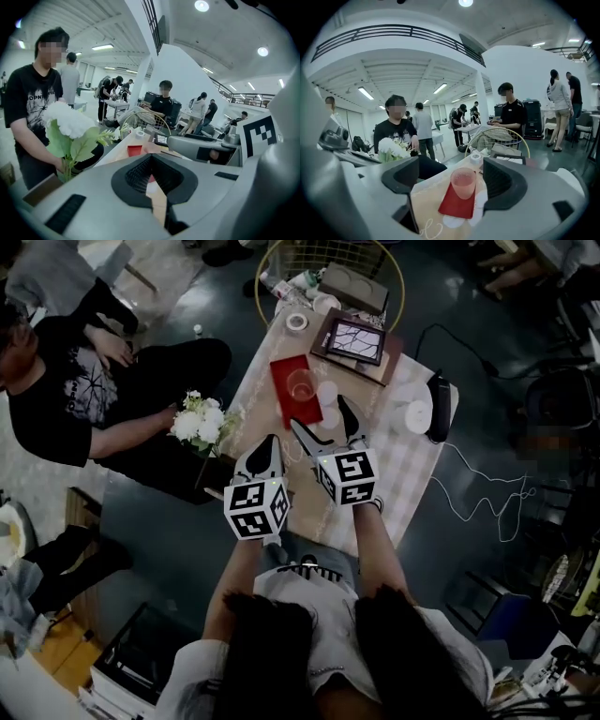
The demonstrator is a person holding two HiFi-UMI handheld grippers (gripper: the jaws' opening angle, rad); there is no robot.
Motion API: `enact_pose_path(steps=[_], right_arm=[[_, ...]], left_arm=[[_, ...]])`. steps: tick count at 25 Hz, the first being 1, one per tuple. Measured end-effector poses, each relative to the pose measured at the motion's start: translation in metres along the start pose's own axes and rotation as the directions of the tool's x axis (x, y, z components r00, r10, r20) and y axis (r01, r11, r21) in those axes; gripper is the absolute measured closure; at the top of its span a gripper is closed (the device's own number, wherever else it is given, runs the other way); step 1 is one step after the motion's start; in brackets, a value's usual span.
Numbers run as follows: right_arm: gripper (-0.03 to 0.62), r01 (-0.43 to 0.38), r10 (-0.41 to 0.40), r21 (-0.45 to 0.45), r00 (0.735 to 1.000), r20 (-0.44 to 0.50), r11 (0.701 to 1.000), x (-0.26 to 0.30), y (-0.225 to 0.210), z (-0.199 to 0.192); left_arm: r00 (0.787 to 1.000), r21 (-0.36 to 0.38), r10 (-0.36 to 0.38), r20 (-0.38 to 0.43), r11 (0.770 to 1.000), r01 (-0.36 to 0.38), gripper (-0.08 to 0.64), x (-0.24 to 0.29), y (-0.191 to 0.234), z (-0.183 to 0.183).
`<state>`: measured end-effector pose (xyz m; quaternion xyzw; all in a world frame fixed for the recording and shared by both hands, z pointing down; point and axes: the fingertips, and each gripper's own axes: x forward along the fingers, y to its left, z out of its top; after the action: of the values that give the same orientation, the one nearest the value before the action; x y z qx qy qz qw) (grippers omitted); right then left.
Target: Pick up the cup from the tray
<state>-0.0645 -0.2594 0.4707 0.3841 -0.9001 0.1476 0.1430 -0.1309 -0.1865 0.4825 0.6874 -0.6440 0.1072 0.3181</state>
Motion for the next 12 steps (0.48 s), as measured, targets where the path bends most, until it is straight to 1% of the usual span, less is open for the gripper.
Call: enact_pose_path(steps=[6, 12], right_arm=[[0.184, -0.019, 0.018, -0.023, 0.999, -0.040, 1.000, 0.046, -0.012, -0.021], [0.183, -0.015, 0.011, -0.038, 0.996, -0.087, 0.999, 0.084, -0.023, -0.053]], left_arm=[[0.999, -0.012, 0.034, -0.026, 0.999, -0.035, 0.551, 0.034, 0.017, -0.001], [0.998, -0.004, 0.044, -0.055, 0.999, -0.044, 0.551, 0.061, 0.026, -0.010]])
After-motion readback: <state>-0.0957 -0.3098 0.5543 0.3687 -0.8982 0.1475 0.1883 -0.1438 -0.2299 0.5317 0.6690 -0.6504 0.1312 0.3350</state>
